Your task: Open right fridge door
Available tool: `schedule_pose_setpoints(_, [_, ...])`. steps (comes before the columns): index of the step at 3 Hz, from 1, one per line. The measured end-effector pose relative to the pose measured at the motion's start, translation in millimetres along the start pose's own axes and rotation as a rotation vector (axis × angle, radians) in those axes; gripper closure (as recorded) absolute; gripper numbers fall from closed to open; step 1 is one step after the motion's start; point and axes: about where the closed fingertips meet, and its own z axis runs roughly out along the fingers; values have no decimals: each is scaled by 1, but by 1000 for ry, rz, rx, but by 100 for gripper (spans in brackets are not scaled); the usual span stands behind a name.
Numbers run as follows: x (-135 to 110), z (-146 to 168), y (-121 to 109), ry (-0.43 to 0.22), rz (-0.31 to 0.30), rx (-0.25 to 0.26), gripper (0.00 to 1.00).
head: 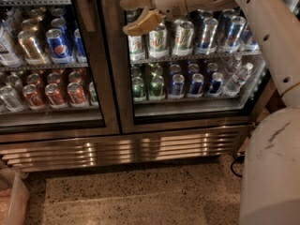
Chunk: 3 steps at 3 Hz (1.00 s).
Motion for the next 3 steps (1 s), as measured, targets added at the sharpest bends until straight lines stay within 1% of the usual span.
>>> schedule_pose_setpoints(1, [0, 1, 1, -3, 0, -5, 34])
schedule_pose_setpoints(2, [-19, -5, 0, 41, -65, -41, 16])
schedule_pose_setpoints(3, [-23, -8, 5, 43, -75, -55, 0])
